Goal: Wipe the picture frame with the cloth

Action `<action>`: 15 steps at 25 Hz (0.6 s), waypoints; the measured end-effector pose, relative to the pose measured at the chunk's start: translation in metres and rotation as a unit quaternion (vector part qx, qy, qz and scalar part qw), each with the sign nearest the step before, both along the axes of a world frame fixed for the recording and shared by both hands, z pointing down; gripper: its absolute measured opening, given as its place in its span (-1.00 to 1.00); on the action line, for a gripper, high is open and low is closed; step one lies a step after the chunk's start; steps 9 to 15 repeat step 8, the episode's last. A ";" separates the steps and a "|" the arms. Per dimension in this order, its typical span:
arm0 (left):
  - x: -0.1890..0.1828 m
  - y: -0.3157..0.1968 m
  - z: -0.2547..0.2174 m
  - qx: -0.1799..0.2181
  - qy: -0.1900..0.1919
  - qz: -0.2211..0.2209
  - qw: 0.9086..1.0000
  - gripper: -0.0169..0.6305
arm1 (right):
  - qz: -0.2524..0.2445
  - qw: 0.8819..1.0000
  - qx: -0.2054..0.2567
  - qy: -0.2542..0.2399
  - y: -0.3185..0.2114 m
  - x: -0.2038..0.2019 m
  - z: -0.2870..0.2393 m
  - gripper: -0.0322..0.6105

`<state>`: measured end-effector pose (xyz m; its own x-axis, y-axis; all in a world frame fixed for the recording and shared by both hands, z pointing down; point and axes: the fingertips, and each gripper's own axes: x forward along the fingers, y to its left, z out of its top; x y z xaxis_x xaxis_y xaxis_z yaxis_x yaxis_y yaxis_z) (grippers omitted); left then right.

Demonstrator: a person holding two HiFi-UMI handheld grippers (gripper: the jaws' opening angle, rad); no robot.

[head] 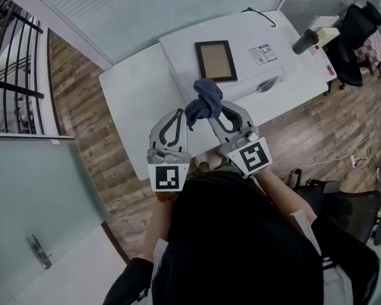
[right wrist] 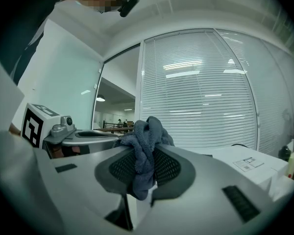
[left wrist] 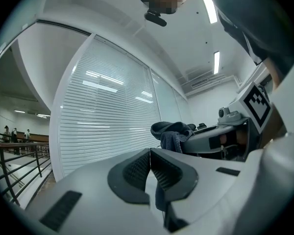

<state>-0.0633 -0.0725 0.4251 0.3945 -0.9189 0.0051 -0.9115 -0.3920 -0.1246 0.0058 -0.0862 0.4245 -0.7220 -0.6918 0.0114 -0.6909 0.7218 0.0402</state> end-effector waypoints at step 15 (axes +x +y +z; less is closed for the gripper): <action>0.000 -0.006 0.001 0.008 -0.026 0.023 0.999 -0.92 | 0.000 1.000 0.002 0.004 -0.006 -0.005 -0.002 -0.70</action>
